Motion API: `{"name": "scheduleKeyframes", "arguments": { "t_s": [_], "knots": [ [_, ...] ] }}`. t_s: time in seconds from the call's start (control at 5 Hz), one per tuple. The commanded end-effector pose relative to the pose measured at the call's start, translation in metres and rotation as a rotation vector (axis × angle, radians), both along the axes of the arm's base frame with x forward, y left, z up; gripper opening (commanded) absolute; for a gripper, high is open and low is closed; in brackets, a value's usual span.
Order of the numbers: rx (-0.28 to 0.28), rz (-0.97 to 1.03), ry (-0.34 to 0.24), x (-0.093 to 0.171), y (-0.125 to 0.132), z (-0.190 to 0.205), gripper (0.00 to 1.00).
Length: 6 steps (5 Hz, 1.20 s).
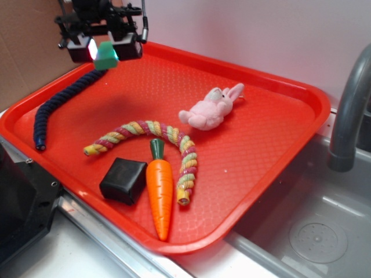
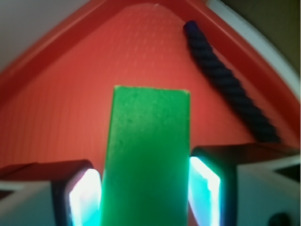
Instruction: Grab the green block.
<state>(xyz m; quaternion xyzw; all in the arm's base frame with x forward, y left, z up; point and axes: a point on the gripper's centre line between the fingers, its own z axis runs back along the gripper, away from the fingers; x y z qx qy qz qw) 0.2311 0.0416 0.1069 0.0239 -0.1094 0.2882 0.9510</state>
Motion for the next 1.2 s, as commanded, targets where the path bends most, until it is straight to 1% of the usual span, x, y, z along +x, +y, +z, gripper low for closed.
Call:
{"name": "scheduleKeyframes", "arguments": {
  "t_s": [0.0,0.2,0.4,0.6,0.8,1.0],
  "knots": [
    [-0.017,-0.362,-0.071,-0.035,-0.012,0.069,0.00],
    [-0.054,-0.406,-0.064,-0.043,-0.020,0.093,0.00],
    [-0.094,-0.411,-0.069,-0.044,-0.017,0.105,0.00],
    [-0.122,-0.451,-0.076,-0.041,-0.023,0.119,0.00],
    [-0.126,-0.427,-0.060,-0.038,-0.024,0.125,0.00],
    [-0.111,-0.421,-0.096,-0.038,-0.021,0.123,0.00]
  ]
}}
